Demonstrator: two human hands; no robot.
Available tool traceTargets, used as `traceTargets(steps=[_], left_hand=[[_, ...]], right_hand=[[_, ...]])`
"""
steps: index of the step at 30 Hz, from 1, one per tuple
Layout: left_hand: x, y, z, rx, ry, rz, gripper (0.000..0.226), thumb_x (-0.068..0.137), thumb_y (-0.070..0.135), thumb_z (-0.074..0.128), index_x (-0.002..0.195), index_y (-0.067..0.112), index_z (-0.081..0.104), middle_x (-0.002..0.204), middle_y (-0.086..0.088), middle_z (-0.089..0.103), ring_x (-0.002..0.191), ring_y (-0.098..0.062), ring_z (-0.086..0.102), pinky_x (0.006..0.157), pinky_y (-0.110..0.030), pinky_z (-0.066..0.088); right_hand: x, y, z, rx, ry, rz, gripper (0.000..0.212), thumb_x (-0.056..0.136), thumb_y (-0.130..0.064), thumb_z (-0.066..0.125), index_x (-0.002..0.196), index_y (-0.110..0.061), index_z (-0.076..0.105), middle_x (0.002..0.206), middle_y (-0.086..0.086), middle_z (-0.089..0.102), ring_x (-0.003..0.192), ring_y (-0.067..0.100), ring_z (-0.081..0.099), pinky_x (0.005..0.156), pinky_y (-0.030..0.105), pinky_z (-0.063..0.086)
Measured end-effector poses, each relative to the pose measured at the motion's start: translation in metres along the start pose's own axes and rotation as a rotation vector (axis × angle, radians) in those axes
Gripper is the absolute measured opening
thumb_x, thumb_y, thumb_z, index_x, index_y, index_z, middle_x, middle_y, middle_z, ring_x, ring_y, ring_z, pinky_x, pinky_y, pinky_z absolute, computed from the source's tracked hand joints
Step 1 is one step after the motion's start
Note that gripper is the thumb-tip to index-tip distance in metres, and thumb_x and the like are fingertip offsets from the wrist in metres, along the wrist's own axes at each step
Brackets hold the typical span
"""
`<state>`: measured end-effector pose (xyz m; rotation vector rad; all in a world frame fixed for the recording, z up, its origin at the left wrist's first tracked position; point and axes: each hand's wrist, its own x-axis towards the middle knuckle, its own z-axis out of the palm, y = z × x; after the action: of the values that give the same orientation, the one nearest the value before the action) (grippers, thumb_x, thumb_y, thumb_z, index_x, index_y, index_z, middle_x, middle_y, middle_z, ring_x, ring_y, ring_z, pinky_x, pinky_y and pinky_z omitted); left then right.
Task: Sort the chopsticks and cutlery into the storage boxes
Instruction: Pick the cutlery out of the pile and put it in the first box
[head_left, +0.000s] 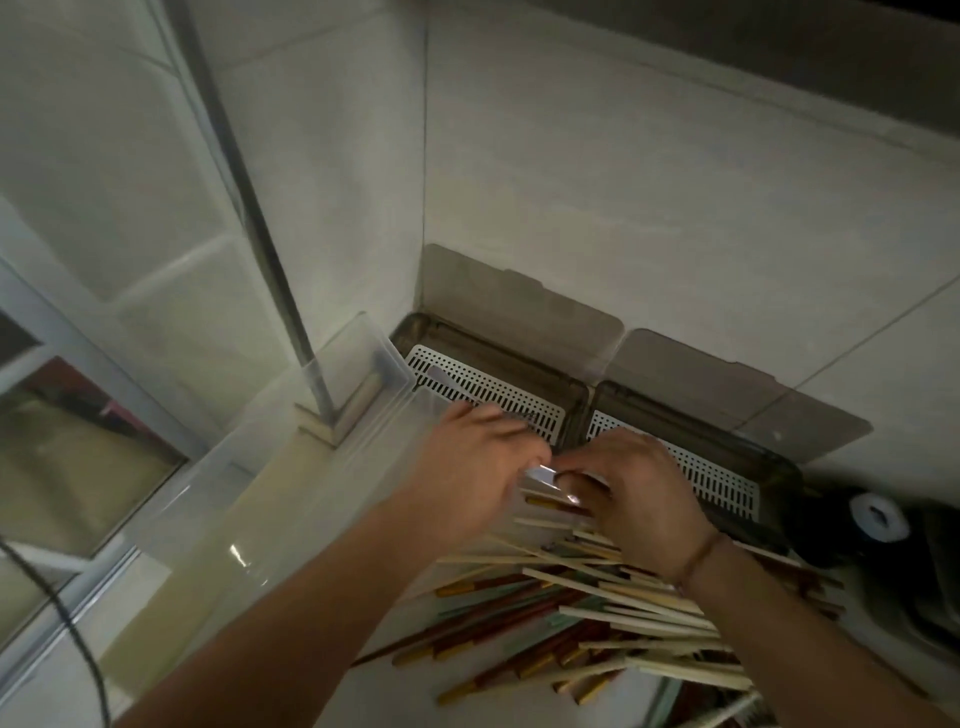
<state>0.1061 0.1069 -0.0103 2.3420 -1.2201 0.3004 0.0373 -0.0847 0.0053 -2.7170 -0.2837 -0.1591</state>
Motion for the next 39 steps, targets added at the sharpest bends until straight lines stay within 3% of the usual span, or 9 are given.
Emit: traceTargets(steps=[3, 5, 7, 9, 16, 26, 30, 34, 39], left_hand=[[0.004, -0.016, 0.007, -0.053, 0.110, -0.103, 0.012, 0.086, 0.025, 0.068, 0.098, 0.023, 0.067, 0.091, 0.006, 0.069, 0.085, -0.017, 0.056, 0.073, -0.032, 0.043], [0.004, -0.024, 0.009, -0.094, 0.118, -0.331, 0.038, 0.092, 0.039, 0.056, 0.123, 0.017, 0.058, 0.121, -0.003, 0.061, 0.110, -0.022, 0.054, 0.094, -0.037, 0.045], [0.003, -0.030, 0.011, -0.070, -0.020, -0.506, 0.061, 0.094, 0.046, 0.050, 0.144, 0.016, 0.036, 0.146, -0.006, 0.040, 0.135, -0.025, 0.037, 0.112, -0.043, 0.033], [0.001, -0.031, 0.016, -0.013, -0.135, -0.556, 0.072, 0.095, 0.050, 0.045, 0.152, 0.017, 0.017, 0.157, -0.004, 0.025, 0.145, -0.025, 0.021, 0.119, -0.046, 0.018], [-0.009, -0.037, 0.037, 0.232, -0.273, -0.465, 0.058, 0.092, 0.062, 0.037, 0.141, 0.030, 0.039, 0.150, -0.002, 0.033, 0.145, -0.030, 0.014, 0.112, -0.060, -0.010], [-0.003, -0.038, 0.034, 0.265, -0.341, -0.488, 0.057, 0.094, 0.062, 0.034, 0.142, 0.031, 0.040, 0.149, -0.003, 0.035, 0.145, -0.031, 0.015, 0.108, -0.067, -0.013], [-0.003, -0.036, 0.033, 0.265, -0.348, -0.496, 0.058, 0.094, 0.062, 0.035, 0.143, 0.030, 0.037, 0.150, -0.003, 0.034, 0.146, -0.031, 0.014, 0.109, -0.067, -0.012], [-0.001, -0.032, 0.032, 0.265, -0.370, -0.505, 0.060, 0.094, 0.059, 0.038, 0.145, 0.028, 0.034, 0.153, -0.005, 0.030, 0.147, -0.031, 0.010, 0.109, -0.067, -0.012], [-0.002, -0.010, 0.033, 0.204, -0.341, -0.439, 0.061, 0.095, 0.052, 0.042, 0.148, 0.023, 0.030, 0.157, -0.005, 0.021, 0.147, -0.031, 0.004, 0.114, -0.064, -0.004]], right_hand=[[0.029, 0.008, -0.006, 0.187, -0.128, 0.138, 0.013, 0.082, -0.014, 0.070, 0.086, -0.025, 0.075, 0.078, -0.010, 0.070, 0.073, 0.005, 0.062, 0.073, 0.034, 0.052], [0.050, 0.022, -0.006, 0.147, -0.140, 0.268, 0.014, 0.086, -0.013, 0.068, 0.091, -0.022, 0.075, 0.088, -0.004, 0.073, 0.078, 0.008, 0.062, 0.076, 0.028, 0.050], [0.071, 0.035, -0.001, 0.047, -0.170, 0.364, 0.015, 0.091, -0.018, 0.061, 0.099, -0.020, 0.073, 0.101, 0.000, 0.072, 0.085, 0.010, 0.059, 0.078, 0.022, 0.043], [0.090, 0.040, 0.012, -0.043, -0.206, 0.429, 0.019, 0.094, -0.023, 0.056, 0.105, -0.022, 0.071, 0.110, 0.000, 0.069, 0.094, 0.014, 0.060, 0.081, 0.024, 0.045], [0.134, 0.033, 0.065, 0.050, -0.287, 0.556, 0.018, 0.091, -0.023, 0.060, 0.102, -0.023, 0.074, 0.111, 0.000, 0.070, 0.100, 0.017, 0.063, 0.089, 0.026, 0.049], [0.144, 0.034, 0.099, 0.003, -0.333, 0.547, 0.007, 0.085, -0.027, 0.066, 0.087, -0.032, 0.071, 0.107, -0.007, 0.071, 0.097, 0.012, 0.064, 0.088, 0.029, 0.053], [0.139, 0.038, 0.093, 0.066, -0.236, 0.525, 0.016, 0.088, -0.019, 0.062, 0.086, -0.032, 0.072, 0.102, -0.007, 0.071, 0.092, 0.012, 0.065, 0.087, 0.029, 0.053], [0.120, 0.045, 0.067, 0.175, -0.078, 0.483, 0.015, 0.090, -0.013, 0.062, 0.094, -0.022, 0.072, 0.096, -0.004, 0.071, 0.087, 0.007, 0.061, 0.084, 0.021, 0.047], [0.050, 0.066, 0.016, 0.265, 0.134, 0.521, 0.015, 0.087, -0.011, 0.067, 0.087, -0.026, 0.069, 0.088, -0.006, 0.068, 0.083, 0.007, 0.062, 0.087, 0.024, 0.048]])
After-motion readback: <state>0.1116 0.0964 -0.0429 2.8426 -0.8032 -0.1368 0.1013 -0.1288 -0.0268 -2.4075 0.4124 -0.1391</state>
